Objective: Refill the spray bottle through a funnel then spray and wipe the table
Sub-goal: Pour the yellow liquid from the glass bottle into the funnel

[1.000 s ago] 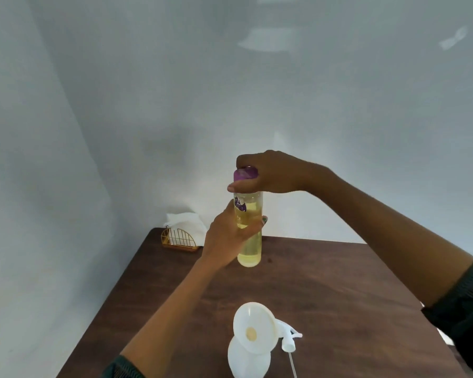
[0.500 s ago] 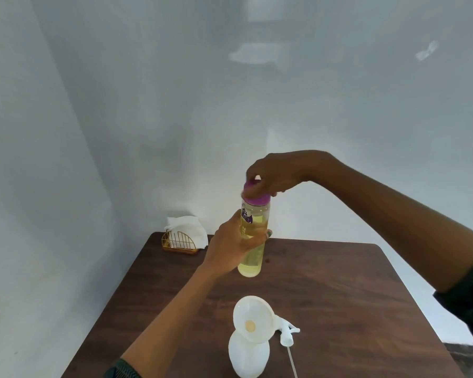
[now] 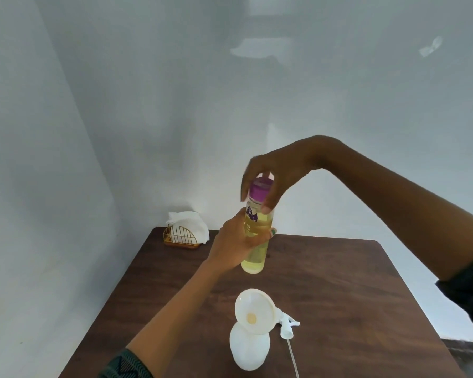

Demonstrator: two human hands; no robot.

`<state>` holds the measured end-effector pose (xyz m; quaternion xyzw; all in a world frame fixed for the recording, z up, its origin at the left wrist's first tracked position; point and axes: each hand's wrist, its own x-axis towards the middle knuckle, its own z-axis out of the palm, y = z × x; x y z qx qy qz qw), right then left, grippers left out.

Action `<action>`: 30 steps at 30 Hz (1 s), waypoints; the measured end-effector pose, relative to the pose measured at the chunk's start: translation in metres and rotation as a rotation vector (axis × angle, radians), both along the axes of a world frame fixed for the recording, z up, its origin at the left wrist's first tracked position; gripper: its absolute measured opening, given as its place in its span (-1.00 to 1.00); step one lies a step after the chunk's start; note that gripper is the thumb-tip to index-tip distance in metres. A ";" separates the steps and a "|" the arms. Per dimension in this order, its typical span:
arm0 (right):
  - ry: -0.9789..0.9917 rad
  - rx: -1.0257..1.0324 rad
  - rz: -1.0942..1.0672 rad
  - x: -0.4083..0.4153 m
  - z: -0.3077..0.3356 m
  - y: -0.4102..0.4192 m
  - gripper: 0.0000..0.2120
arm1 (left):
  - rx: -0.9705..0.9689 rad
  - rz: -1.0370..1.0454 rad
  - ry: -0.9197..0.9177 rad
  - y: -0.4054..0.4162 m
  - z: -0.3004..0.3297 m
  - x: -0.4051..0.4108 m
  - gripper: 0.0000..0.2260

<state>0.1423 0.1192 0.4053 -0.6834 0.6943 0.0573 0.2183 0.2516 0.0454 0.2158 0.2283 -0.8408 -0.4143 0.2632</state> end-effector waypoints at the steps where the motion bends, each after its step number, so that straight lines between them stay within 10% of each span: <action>1: 0.017 -0.033 -0.019 0.002 0.001 0.001 -0.54 | 0.003 -0.002 0.002 0.001 0.000 -0.001 -0.61; 8: 0.083 -0.046 -0.081 -0.004 -0.010 -0.007 -0.77 | -0.016 -0.003 -0.026 -0.003 -0.005 -0.003 -0.56; 15: 0.173 -0.097 -0.213 0.003 -0.016 -0.007 -0.32 | 0.036 -0.018 -0.005 -0.004 -0.008 -0.003 -0.56; 20: 0.097 -0.043 -0.083 -0.004 -0.022 -0.008 -0.68 | 0.023 -0.012 -0.015 -0.007 -0.012 -0.006 -0.55; 25: 0.150 -0.057 -0.125 -0.003 -0.024 -0.003 -0.35 | 0.021 -0.009 -0.029 -0.006 -0.013 -0.006 -0.52; 30: 0.147 -0.121 -0.238 -0.004 -0.034 -0.009 -0.52 | 0.046 -0.009 -0.029 -0.006 -0.015 -0.008 -0.52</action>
